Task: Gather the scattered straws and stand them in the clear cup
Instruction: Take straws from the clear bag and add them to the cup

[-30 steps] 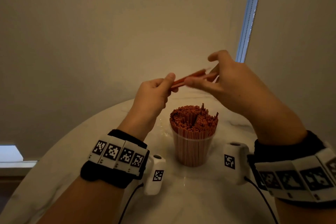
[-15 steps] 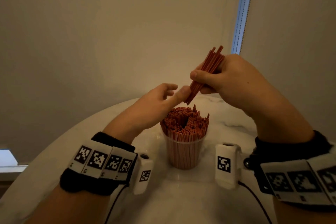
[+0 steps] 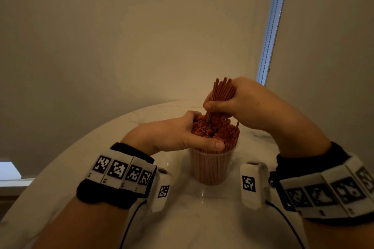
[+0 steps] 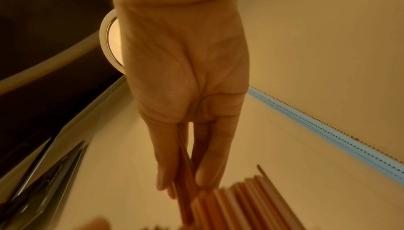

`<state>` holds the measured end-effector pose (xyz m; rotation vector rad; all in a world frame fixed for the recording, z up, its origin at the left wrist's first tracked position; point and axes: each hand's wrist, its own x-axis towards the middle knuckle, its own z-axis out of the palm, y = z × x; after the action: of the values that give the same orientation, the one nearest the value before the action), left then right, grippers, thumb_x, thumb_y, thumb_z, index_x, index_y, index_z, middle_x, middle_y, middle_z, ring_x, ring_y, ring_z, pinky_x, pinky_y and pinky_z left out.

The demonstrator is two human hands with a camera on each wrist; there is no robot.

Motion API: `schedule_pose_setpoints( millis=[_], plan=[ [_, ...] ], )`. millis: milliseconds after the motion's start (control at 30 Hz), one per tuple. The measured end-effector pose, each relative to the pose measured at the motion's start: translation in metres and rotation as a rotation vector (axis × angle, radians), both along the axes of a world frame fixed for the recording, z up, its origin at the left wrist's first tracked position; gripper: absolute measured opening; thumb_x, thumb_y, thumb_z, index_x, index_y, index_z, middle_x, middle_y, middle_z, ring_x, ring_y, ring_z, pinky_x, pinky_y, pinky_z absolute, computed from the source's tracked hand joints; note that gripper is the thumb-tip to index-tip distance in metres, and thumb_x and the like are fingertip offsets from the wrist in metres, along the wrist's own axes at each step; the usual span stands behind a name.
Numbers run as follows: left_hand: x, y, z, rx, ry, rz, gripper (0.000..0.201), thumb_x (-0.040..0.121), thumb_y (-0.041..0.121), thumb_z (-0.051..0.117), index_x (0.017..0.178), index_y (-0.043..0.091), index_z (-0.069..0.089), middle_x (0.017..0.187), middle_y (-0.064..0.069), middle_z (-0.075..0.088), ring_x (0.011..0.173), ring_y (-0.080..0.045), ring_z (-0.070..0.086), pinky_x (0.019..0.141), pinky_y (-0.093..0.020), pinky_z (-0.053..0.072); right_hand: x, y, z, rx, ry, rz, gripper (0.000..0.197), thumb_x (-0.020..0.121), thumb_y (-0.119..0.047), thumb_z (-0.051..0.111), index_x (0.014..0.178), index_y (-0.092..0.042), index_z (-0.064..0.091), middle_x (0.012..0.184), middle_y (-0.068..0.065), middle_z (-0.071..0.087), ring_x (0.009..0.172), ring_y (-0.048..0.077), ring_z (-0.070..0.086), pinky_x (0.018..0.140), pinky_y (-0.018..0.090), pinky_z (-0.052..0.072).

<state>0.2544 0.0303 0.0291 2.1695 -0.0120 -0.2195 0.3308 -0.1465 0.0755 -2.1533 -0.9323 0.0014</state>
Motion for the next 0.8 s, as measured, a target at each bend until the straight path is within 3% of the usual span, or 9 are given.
schedule_pose_setpoints(
  millis=[100,233,300,400,467,533,667,733,800],
  plan=[
    [-0.001,-0.002,0.0,-0.083,-0.005,-0.025,0.082,0.083,0.026,0.084,0.149,0.021,0.035,0.129,0.012,0.066,0.114,0.005,0.064,0.089,-0.013,0.053,-0.004,0.008,-0.006,-0.065,0.023,0.013,0.018,0.082,-0.042,0.077,0.081,-0.025,0.074,0.069,-0.01,0.073,0.06,0.007,0.07,0.056,0.022,0.054],
    [-0.003,-0.003,0.002,-0.098,-0.022,-0.018,0.081,0.085,0.024,0.083,0.149,0.021,0.034,0.129,0.011,0.066,0.11,0.008,0.064,0.082,-0.008,0.052,-0.005,0.013,-0.008,-0.054,0.017,-0.007,0.018,0.083,-0.043,0.076,0.083,-0.025,0.073,0.073,-0.006,0.074,0.064,0.011,0.071,0.07,0.036,0.061],
    [-0.003,-0.004,0.003,-0.097,-0.024,-0.035,0.078,0.086,0.023,0.082,0.148,0.024,0.036,0.13,0.01,0.066,0.115,0.005,0.064,0.087,-0.011,0.052,-0.005,0.014,-0.01,-0.052,0.016,-0.016,0.023,0.083,-0.047,0.074,0.083,-0.024,0.073,0.074,-0.005,0.074,0.064,0.012,0.071,0.072,0.038,0.061],
    [-0.003,-0.003,0.002,-0.07,-0.022,-0.031,0.081,0.084,0.029,0.083,0.15,0.022,0.036,0.134,0.009,0.065,0.122,-0.002,0.062,0.101,-0.021,0.052,-0.005,0.011,-0.008,-0.011,-0.001,-0.014,0.014,0.083,-0.041,0.076,0.085,-0.028,0.073,0.078,-0.007,0.074,0.073,0.007,0.07,0.077,0.039,0.06],
    [-0.003,-0.002,0.001,-0.058,-0.023,-0.015,0.085,0.082,0.033,0.085,0.15,0.019,0.035,0.135,0.008,0.063,0.123,-0.004,0.061,0.104,-0.025,0.051,-0.003,0.01,-0.007,0.006,0.002,-0.025,0.019,0.083,-0.045,0.075,0.08,-0.026,0.074,0.071,-0.008,0.073,0.066,0.004,0.068,0.071,0.037,0.059],
    [-0.002,-0.001,0.0,-0.034,-0.021,-0.003,0.086,0.08,0.038,0.086,0.148,0.021,0.037,0.138,0.009,0.06,0.124,-0.004,0.059,0.107,-0.027,0.05,-0.003,0.009,-0.007,0.01,-0.005,-0.039,0.03,0.084,-0.051,0.071,0.076,-0.023,0.074,0.062,-0.01,0.069,0.053,0.0,0.062,0.059,0.03,0.05],
    [0.0,0.0,0.0,-0.022,-0.013,0.008,0.085,0.077,0.044,0.088,0.144,0.024,0.039,0.134,0.009,0.061,0.124,-0.005,0.059,0.108,-0.032,0.05,-0.002,0.004,-0.003,0.031,0.0,0.006,0.012,0.083,-0.035,0.078,0.091,-0.034,0.069,0.079,-0.008,0.072,0.059,-0.002,0.065,0.055,0.021,0.049],
    [0.0,0.001,0.0,-0.016,-0.011,0.018,0.093,0.074,0.048,0.089,0.146,0.023,0.037,0.132,0.009,0.063,0.123,-0.006,0.06,0.108,-0.033,0.049,0.0,0.002,-0.001,0.041,-0.015,0.004,0.018,0.082,-0.03,0.08,0.093,-0.037,0.067,0.078,-0.009,0.074,0.063,0.001,0.067,0.059,0.025,0.053],
    [0.0,0.0,-0.001,-0.036,-0.018,0.004,0.091,0.074,0.046,0.089,0.147,0.024,0.039,0.133,0.01,0.064,0.123,-0.006,0.06,0.109,-0.033,0.05,-0.002,0.003,-0.001,0.011,-0.012,0.018,0.008,0.083,-0.034,0.079,0.087,-0.034,0.072,0.074,-0.011,0.074,0.065,0.005,0.07,0.065,0.032,0.057]
  ],
)
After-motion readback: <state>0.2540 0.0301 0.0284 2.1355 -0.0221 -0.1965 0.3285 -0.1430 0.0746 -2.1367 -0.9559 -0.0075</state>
